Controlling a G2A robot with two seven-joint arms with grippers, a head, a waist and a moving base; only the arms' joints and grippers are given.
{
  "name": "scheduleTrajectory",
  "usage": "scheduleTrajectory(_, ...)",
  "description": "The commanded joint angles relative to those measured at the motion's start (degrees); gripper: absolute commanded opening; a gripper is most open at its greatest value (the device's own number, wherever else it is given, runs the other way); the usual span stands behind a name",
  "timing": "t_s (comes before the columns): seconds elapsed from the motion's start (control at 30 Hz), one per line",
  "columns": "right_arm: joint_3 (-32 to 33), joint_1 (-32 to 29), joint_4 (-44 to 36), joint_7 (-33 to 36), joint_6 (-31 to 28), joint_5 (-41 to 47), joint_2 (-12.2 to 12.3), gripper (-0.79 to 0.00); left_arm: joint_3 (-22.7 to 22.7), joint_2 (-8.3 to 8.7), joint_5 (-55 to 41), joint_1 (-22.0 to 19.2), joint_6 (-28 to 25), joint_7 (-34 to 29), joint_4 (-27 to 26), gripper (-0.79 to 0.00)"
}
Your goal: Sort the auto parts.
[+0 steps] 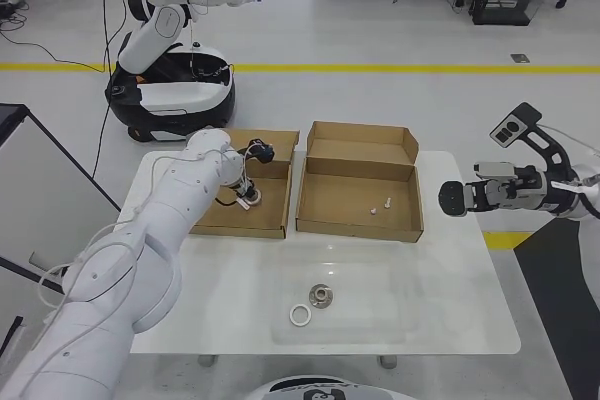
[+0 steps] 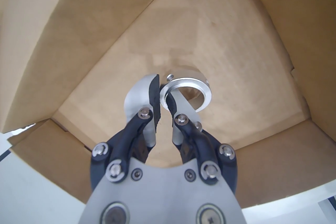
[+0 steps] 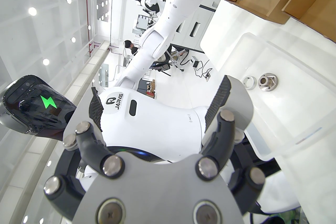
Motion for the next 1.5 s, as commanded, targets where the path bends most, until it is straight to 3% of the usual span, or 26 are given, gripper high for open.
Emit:
scheduleTrajectory(0.0,0.0,0.0,0.0,0.0,0.0,0.0,0.0,0.000,-0.1,-0.17,-0.1,0.0,-0.1,0.0,0.4,-0.480)
scheduleTrajectory(0.17,0.0,0.0,0.0,0.0,0.0,0.0,0.0,0.000,-0.6,-0.42,-0.3,-0.3,-0.5,0.3,1.3,-0.446)
scheduleTrajectory(0.23,0.0,0.0,0.0,0.0,0.0,0.0,0.0,0.000,-1.0,-0.42,-0.8,-0.5,-0.6,0.5,1.8,-0.385)
scheduleTrajectory(0.27,0.0,0.0,0.0,0.0,0.0,0.0,0.0,0.000,-1.2,-0.42,-1.2,-0.8,-0.8,0.5,2.0,-0.237)
scheduleTrajectory(0.3,0.0,0.0,0.0,0.0,0.0,0.0,0.0,0.000,-1.5,-0.41,-1.5,-1.1,-0.8,0.5,2.1,-0.009)
scheduleTrajectory(0.73,0.0,0.0,0.0,0.0,0.0,0.0,0.0,0.000,-5.3,1.08,-4.8,-5.3,-3.5,1.5,0.2,0.000)
scheduleTrajectory(0.93,0.0,0.0,0.0,0.0,0.0,0.0,0.0,0.000,-8.4,2.90,-8.6,-7.4,-7.2,-3.9,-4.6,0.000)
scheduleTrajectory(1.07,0.0,0.0,0.0,0.0,0.0,0.0,0.0,0.000,-11.0,4.81,-11.9,-7.0,-8.3,-9.5,-11.5,0.000)
scheduleTrajectory(1.2,0.0,0.0,0.0,0.0,0.0,0.0,0.0,0.000,-14.4,7.34,-15.4,-4.4,-6.5,-15.6,-22.0,0.000)
scheduleTrajectory(1.3,0.0,0.0,0.0,0.0,0.0,0.0,0.0,0.000,-17.6,10.15,-15.8,-0.2,-2.6,-20.1,-34.1,0.000)
scheduleTrajectory(1.47,0.0,0.0,0.0,0.0,0.0,0.0,0.0,0.000,-24.2,15.73,-15.8,10.7,5.4,-28.1,-58.5,0.000)
